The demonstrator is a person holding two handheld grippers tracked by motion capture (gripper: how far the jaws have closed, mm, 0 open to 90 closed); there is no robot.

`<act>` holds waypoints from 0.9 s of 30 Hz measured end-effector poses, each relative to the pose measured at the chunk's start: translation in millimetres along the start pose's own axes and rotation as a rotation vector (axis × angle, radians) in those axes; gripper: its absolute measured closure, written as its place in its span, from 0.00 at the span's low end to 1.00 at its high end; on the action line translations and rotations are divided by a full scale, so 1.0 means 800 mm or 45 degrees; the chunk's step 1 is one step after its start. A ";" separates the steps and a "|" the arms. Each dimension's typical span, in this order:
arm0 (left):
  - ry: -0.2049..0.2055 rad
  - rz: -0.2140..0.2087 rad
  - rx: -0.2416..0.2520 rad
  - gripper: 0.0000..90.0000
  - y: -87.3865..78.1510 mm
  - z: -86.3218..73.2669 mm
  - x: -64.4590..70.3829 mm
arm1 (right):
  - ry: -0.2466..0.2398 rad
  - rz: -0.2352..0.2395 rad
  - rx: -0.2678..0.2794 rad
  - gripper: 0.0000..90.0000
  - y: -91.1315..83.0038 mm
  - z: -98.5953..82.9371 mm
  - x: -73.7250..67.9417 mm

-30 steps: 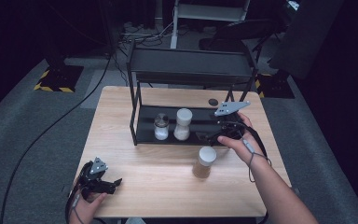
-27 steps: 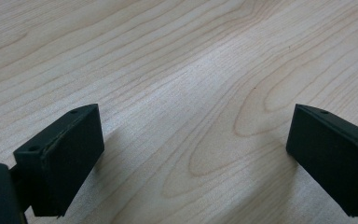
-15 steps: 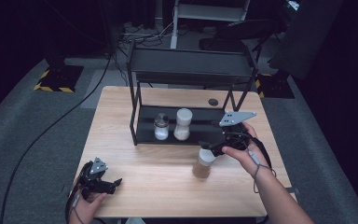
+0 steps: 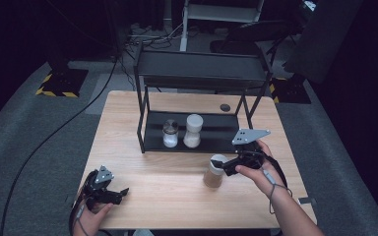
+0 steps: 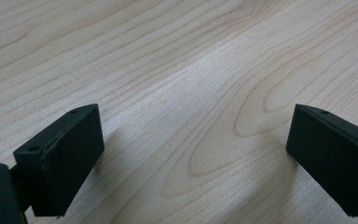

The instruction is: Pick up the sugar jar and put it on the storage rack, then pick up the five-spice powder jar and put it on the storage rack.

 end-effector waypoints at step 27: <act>0.001 0.001 -0.001 0.04 0.000 0.000 0.000 | 0.077 0.016 -0.088 0.08 0.041 -0.070 0.004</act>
Point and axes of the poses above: each handheld gripper's, and its own axes: y roughly forward along the jaws, z roughly out of its top, x roughly to its right, the point moved 10 cm from there along y, roughly forward along the jaws, and after that the axes turned 11 degrees about z, right-handed, at the moved point
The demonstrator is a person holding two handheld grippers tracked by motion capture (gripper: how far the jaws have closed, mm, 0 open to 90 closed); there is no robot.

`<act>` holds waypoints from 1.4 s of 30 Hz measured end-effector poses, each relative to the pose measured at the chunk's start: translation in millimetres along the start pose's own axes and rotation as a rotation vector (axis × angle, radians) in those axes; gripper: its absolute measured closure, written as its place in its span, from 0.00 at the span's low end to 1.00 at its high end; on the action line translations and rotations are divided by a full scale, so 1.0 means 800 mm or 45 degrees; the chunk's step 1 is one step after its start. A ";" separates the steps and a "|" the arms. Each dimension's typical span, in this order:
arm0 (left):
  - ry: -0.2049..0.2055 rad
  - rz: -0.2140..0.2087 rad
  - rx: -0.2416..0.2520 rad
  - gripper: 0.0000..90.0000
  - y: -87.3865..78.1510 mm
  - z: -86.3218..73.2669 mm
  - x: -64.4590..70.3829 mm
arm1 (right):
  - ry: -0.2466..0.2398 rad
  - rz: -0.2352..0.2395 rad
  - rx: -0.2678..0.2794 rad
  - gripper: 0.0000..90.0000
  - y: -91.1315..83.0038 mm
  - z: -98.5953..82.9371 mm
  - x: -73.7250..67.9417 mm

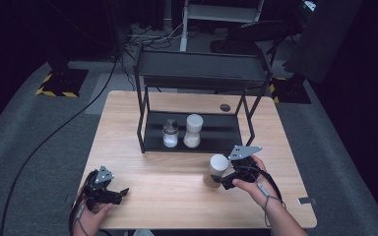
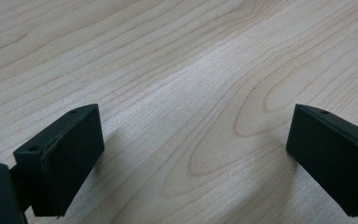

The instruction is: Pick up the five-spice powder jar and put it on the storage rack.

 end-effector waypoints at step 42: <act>-0.004 0.005 0.000 0.04 0.000 0.000 0.000 | -0.073 -0.014 0.057 0.37 -0.025 0.031 0.001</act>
Point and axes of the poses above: each handheld gripper's, and its own axes: y roughly forward along the jaws, z roughly out of its top, x roughly to its right, the point moved 10 cm from there along y, roughly forward along the jaws, and after that the axes turned 11 degrees about z, right-handed, at the moved point
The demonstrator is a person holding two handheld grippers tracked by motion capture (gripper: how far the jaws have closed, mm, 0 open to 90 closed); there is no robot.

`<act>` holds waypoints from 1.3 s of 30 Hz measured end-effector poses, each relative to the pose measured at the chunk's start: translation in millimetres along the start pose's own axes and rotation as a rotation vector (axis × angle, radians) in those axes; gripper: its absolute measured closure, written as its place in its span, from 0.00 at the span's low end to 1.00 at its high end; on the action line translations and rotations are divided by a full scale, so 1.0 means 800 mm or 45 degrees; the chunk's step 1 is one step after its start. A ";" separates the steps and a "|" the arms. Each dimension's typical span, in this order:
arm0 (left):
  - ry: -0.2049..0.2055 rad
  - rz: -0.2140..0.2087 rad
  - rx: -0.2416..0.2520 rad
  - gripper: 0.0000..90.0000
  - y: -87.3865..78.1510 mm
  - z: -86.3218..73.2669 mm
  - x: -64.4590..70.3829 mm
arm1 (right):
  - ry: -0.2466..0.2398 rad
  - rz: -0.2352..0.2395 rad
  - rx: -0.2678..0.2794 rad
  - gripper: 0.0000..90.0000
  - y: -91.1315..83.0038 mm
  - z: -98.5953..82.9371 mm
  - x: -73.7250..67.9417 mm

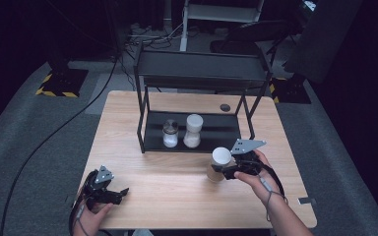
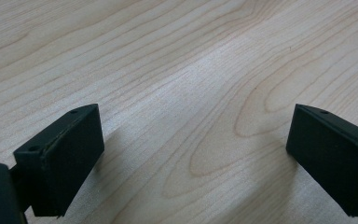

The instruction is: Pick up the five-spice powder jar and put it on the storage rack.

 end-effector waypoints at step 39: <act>-0.013 0.010 -0.002 0.04 0.001 0.001 0.001 | 0.028 -0.117 0.052 0.37 -0.040 0.066 0.052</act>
Point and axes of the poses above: each handheld gripper's, and its own axes: y roughly forward along the jaws, z roughly out of its top, x roughly to its right, the point moved 10 cm from there along y, roughly forward along the jaws, and after that the axes turned 11 degrees about z, right-handed, at the moved point
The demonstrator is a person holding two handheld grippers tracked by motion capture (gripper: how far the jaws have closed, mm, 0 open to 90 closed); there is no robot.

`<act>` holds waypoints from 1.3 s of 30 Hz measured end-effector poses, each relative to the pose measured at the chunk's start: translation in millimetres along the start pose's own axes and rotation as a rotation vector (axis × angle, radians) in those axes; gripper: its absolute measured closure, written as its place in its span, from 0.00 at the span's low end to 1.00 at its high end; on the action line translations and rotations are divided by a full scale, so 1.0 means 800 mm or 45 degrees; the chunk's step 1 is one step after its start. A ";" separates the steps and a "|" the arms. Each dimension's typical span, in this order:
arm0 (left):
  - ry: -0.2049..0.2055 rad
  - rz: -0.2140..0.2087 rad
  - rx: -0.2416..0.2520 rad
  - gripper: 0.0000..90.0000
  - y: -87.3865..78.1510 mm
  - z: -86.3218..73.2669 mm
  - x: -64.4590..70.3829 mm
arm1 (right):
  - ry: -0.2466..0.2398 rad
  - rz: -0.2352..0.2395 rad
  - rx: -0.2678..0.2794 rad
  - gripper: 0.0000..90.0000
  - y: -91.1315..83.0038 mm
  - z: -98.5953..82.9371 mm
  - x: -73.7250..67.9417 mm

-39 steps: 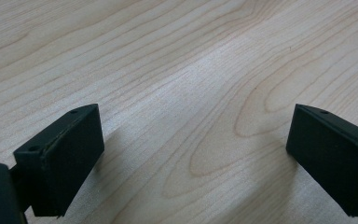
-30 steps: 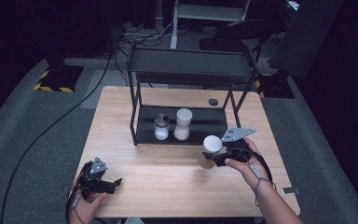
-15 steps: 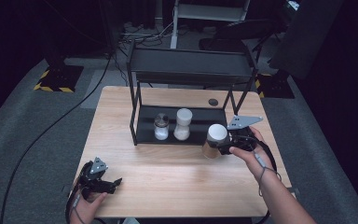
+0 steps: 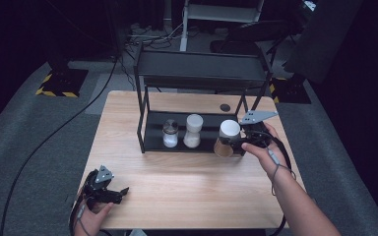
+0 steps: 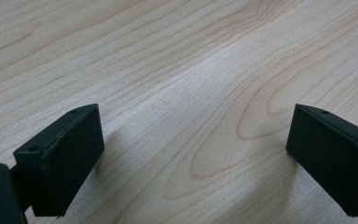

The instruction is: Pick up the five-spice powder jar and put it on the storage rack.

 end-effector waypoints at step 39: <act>0.013 -0.010 -0.010 0.00 0.001 0.001 0.001 | 0.117 -0.097 -0.059 0.37 0.083 -0.015 0.067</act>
Point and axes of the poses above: each handheld gripper's, and its own axes: y roughly forward along the jaws, z roughly out of its top, x roughly to its right, the point moved 10 cm from there along y, roughly forward along the jaws, and after that the axes turned 11 degrees about z, right-handed, at the moved point
